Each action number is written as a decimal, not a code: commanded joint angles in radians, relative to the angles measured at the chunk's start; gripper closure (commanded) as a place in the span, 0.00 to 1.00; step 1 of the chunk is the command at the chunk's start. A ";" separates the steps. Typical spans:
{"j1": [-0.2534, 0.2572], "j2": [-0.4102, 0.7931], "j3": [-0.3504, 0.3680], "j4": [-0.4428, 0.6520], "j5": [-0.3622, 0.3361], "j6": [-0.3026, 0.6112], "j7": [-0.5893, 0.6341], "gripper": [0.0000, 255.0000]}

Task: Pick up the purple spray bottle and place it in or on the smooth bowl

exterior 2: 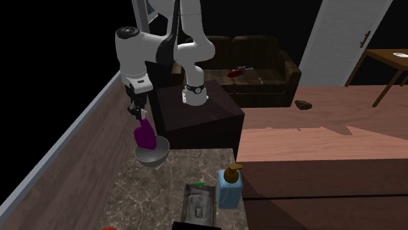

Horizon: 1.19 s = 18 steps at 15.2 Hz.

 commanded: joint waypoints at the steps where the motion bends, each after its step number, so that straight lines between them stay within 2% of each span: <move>1: 0.000 0.000 0.000 0.000 0.000 0.000 0.000 1.00; 2: 0.000 0.000 0.000 0.000 0.000 0.000 0.000 0.00; 7: 0.000 0.000 0.000 0.000 0.000 0.000 0.000 0.00; 11: -0.001 -0.086 0.045 0.068 -0.029 -0.146 0.029 0.00; 18: -0.002 -0.085 0.045 0.068 -0.029 -0.146 0.029 0.00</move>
